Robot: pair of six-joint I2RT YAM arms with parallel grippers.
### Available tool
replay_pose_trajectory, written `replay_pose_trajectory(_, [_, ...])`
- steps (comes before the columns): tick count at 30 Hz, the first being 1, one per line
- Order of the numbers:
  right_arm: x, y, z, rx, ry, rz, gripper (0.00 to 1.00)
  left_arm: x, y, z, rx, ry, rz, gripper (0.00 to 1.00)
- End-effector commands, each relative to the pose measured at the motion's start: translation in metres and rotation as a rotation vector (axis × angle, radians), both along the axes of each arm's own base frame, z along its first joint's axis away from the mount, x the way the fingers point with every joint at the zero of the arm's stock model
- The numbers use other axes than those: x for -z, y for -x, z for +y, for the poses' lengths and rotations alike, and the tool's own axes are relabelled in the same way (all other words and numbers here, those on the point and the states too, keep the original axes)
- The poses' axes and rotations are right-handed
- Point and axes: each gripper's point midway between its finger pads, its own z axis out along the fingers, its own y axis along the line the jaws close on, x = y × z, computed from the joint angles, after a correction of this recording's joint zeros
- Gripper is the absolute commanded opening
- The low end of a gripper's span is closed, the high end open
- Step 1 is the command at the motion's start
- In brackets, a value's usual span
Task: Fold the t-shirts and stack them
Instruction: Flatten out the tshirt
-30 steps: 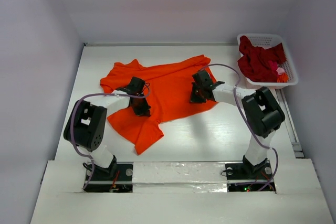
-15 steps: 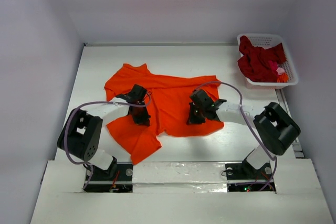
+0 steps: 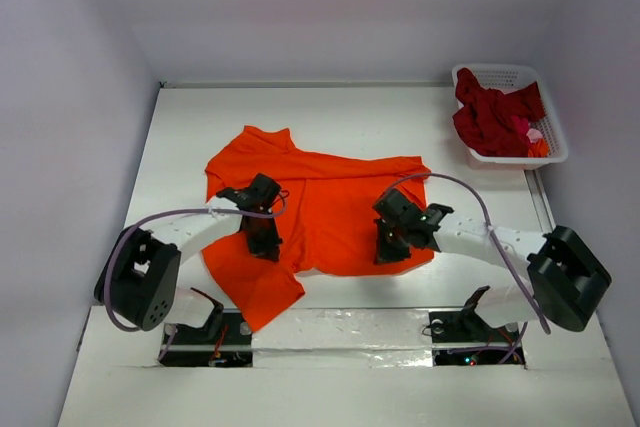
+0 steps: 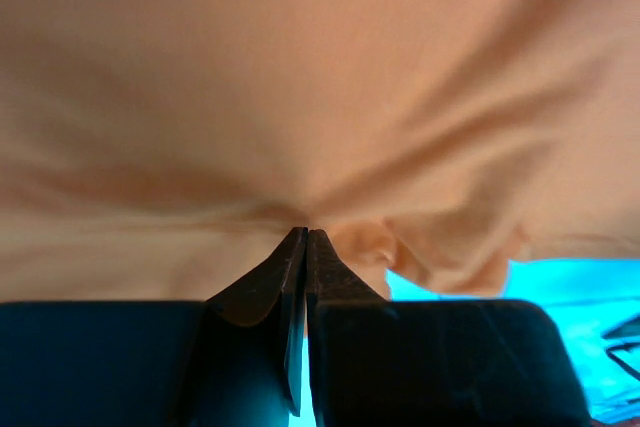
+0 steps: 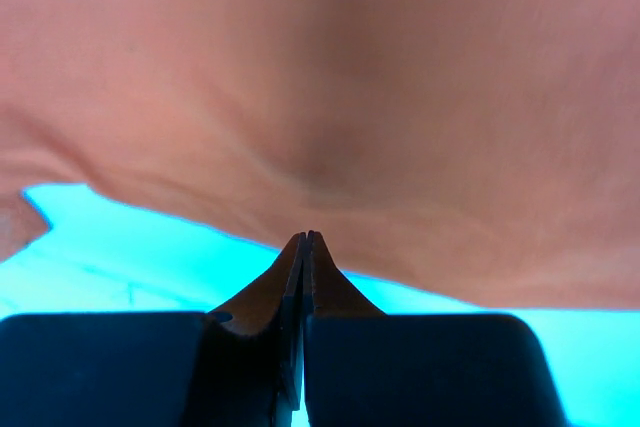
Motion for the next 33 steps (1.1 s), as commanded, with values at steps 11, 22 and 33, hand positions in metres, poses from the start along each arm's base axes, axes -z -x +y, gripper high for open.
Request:
replay_pose_trajectory(11, [-0.15,-0.107,0.012,0.101,-0.068,-0.359,0.01,-0.144,-0.146,-0.008,-0.113,0.017,-0.402,0.02])
replay_pose_trajectory(22, [-0.132,-0.267,-0.074,0.334,-0.056,-0.387,0.6,-0.119,-0.276,0.045,-0.305,0.039,-0.507,0.12])
replay_pose_trajectory(33, [-0.103,-0.306,-0.11,0.432,-0.085,-0.306,0.63,-0.111,-0.316,0.087,-0.369,-0.006,-0.492,0.03])
